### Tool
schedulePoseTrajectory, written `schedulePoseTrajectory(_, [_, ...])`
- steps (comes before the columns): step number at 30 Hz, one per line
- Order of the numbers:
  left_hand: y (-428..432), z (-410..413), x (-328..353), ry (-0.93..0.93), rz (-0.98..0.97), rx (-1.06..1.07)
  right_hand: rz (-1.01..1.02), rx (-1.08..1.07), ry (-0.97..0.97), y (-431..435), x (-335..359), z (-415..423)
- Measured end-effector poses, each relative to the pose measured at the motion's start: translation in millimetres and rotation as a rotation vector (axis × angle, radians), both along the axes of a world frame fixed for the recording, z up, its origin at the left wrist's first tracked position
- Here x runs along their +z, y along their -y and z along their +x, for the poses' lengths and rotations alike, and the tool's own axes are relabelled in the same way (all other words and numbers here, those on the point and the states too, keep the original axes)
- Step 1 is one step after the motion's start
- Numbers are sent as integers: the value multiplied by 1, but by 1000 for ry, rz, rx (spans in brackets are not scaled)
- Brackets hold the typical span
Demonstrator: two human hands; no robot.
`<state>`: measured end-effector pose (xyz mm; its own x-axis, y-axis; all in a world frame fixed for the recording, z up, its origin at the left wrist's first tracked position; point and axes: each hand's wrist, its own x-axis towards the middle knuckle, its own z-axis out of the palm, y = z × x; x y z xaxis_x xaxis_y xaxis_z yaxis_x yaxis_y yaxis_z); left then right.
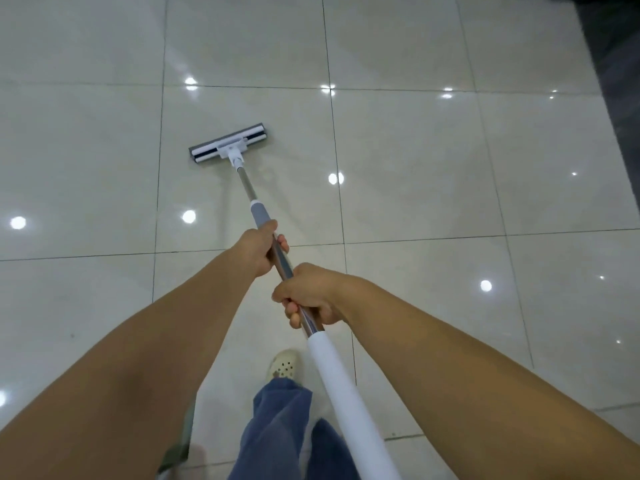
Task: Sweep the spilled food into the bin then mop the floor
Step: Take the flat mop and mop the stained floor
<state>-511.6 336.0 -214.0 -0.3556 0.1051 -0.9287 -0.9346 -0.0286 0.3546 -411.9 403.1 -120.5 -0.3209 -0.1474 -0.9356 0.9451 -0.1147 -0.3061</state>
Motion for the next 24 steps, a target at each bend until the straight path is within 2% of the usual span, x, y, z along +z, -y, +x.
schedulePoseTrajectory(4, [-18, 29, -3, 28, 6, -47, 36, 32, 5, -22, 2, 33])
schedulePoseTrajectory(8, [-47, 84, 0, 72, 38, -1, 71, 104, 9, -59, 12, 88])
schedulePoseTrajectory(24, [-217, 395, 76, 178, 153, 194, 146, 377, 34, -256, 89, 364])
